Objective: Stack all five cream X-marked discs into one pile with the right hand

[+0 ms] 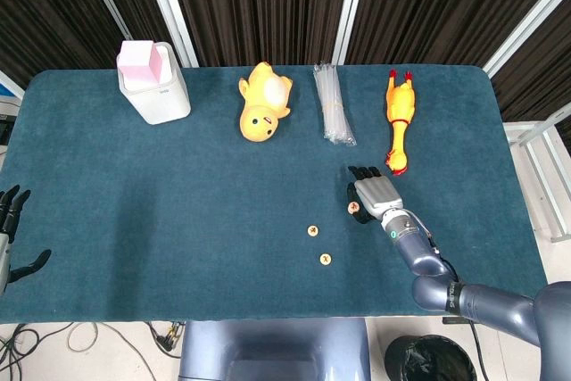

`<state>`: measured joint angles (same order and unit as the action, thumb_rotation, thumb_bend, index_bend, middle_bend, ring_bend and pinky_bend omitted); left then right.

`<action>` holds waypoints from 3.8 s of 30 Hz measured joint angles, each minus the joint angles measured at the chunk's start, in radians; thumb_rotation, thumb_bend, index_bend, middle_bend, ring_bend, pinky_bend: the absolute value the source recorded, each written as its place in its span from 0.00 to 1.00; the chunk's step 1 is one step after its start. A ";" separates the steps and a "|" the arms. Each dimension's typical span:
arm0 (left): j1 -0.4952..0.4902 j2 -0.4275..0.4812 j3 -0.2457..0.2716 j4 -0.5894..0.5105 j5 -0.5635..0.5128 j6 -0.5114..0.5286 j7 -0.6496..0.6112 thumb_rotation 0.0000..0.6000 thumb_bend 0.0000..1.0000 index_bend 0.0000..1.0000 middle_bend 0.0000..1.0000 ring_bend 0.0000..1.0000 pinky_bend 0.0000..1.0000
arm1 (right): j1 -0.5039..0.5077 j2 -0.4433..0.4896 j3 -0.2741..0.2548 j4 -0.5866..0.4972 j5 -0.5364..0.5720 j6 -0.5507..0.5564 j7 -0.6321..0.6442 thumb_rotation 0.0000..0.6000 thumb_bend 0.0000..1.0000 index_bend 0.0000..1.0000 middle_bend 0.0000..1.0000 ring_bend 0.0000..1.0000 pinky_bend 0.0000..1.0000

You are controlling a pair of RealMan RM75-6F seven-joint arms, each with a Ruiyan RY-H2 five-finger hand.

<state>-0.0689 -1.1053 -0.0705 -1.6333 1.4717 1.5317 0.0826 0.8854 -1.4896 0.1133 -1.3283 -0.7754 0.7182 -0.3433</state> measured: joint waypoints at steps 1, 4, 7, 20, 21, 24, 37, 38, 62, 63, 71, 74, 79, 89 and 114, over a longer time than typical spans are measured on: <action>0.000 0.000 0.000 0.000 0.000 0.000 0.000 1.00 0.17 0.05 0.00 0.00 0.05 | 0.000 0.000 0.000 0.000 -0.001 0.001 0.000 1.00 0.41 0.46 0.01 0.03 0.04; 0.000 0.000 0.000 0.000 0.000 0.000 0.000 1.00 0.17 0.05 0.00 0.00 0.05 | 0.000 0.000 0.001 -0.001 -0.001 0.002 0.001 1.00 0.41 0.46 0.01 0.03 0.04; 0.000 0.000 0.000 0.000 0.000 0.000 0.000 1.00 0.17 0.05 0.00 0.00 0.05 | 0.002 0.000 0.001 -0.003 -0.002 0.002 0.000 1.00 0.41 0.46 0.01 0.03 0.04; 0.000 0.001 0.001 0.001 0.001 -0.001 -0.003 1.00 0.17 0.05 0.00 0.00 0.05 | 0.009 -0.002 0.001 -0.021 0.003 0.012 -0.015 1.00 0.41 0.46 0.01 0.03 0.04; 0.000 0.001 0.001 0.001 0.001 -0.001 -0.003 1.00 0.17 0.05 0.00 0.00 0.05 | 0.010 -0.003 0.002 -0.023 0.002 0.014 -0.016 1.00 0.41 0.46 0.01 0.03 0.04; 0.000 0.001 0.001 0.000 0.001 -0.001 -0.005 1.00 0.17 0.05 0.00 0.00 0.05 | 0.012 -0.007 0.003 -0.023 0.007 0.016 -0.019 1.00 0.41 0.46 0.01 0.03 0.04; -0.001 0.001 0.001 0.001 0.001 -0.003 -0.006 1.00 0.17 0.05 0.00 0.00 0.04 | 0.025 -0.029 0.007 -0.006 0.034 0.020 -0.036 1.00 0.41 0.46 0.01 0.03 0.04; -0.001 0.001 0.001 0.001 0.001 -0.003 -0.006 1.00 0.17 0.05 0.00 0.00 0.04 | 0.025 -0.031 0.007 -0.005 0.034 0.020 -0.037 1.00 0.41 0.46 0.01 0.03 0.04; -0.002 0.001 0.001 0.001 0.000 -0.004 -0.004 1.00 0.17 0.05 0.00 0.00 0.04 | 0.032 -0.045 0.006 0.024 0.048 0.004 -0.035 1.00 0.41 0.46 0.01 0.03 0.04; -0.002 0.001 0.001 0.001 0.000 -0.004 -0.004 1.00 0.17 0.05 0.00 0.00 0.04 | 0.032 -0.045 0.007 0.025 0.048 0.004 -0.034 1.00 0.41 0.46 0.01 0.03 0.04; -0.002 0.001 0.001 0.001 -0.001 -0.004 -0.003 1.00 0.17 0.05 0.00 0.00 0.04 | 0.034 -0.046 0.008 0.034 0.051 0.000 -0.031 1.00 0.41 0.46 0.01 0.03 0.04; -0.002 0.001 0.001 0.001 -0.001 -0.004 -0.003 1.00 0.17 0.05 0.00 0.00 0.04 | 0.035 -0.049 0.009 0.039 0.053 -0.004 -0.030 1.00 0.41 0.46 0.01 0.03 0.04; -0.002 0.001 0.001 0.000 -0.001 -0.004 -0.002 1.00 0.17 0.05 0.00 0.00 0.04 | 0.035 -0.050 0.007 0.044 0.054 -0.008 -0.030 1.00 0.41 0.46 0.01 0.03 0.04; -0.002 -0.001 0.000 0.001 -0.003 -0.003 0.002 1.00 0.17 0.05 0.00 0.00 0.04 | 0.033 -0.034 0.012 -0.003 0.024 0.003 -0.021 1.00 0.41 0.45 0.01 0.03 0.04; -0.003 0.004 0.002 0.001 0.002 -0.006 -0.013 1.00 0.17 0.05 0.00 0.00 0.03 | 0.016 -0.030 -0.027 -0.156 -0.054 0.080 -0.058 1.00 0.41 0.38 0.01 0.03 0.02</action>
<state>-0.0717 -1.1015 -0.0683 -1.6322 1.4733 1.5254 0.0692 0.9012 -1.5199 0.0863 -1.4840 -0.8292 0.7983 -0.4015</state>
